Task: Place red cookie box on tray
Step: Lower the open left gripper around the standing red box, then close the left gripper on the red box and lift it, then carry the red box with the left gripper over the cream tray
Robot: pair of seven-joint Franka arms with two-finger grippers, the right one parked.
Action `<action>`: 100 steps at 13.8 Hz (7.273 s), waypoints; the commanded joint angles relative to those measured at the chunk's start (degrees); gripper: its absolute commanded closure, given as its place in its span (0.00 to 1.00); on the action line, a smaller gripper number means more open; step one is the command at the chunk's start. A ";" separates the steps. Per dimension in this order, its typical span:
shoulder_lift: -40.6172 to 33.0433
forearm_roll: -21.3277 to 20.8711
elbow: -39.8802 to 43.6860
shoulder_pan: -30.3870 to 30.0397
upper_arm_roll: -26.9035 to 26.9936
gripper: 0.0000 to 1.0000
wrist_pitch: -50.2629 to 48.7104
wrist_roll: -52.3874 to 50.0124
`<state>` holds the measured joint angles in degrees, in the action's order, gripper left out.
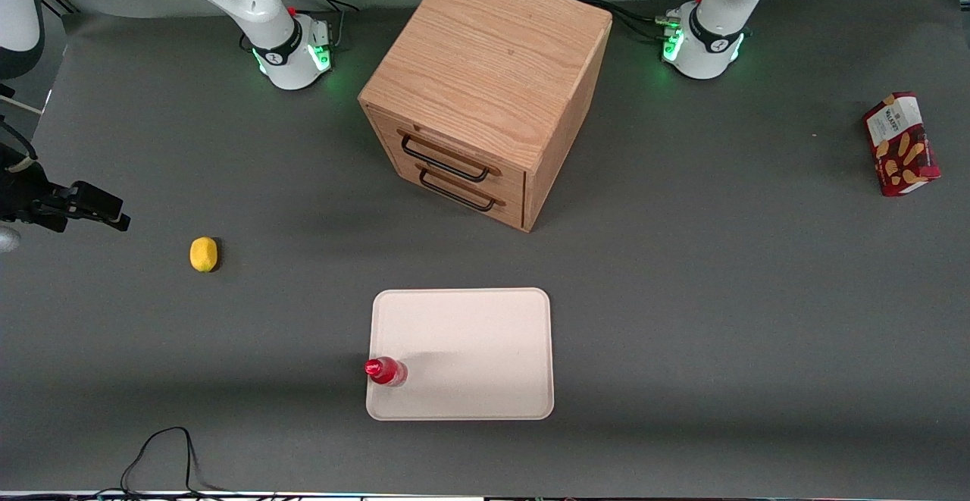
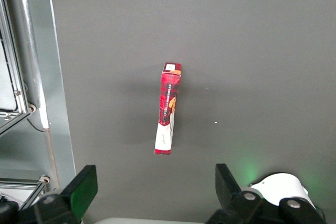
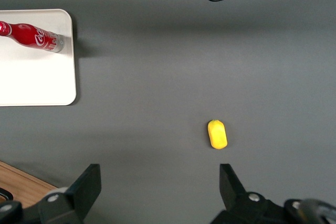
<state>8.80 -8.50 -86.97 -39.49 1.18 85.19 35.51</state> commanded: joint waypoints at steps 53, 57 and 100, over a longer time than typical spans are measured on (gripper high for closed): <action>-8.88 0.32 -15.82 1.07 -3.11 1.00 6.44 0.36; -8.45 0.41 -2.44 6.95 -3.38 1.00 -7.73 -4.30; 43.57 7.09 36.43 58.64 -14.28 1.00 27.56 -72.51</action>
<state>48.52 -1.66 -55.80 17.28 -13.69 111.38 -36.23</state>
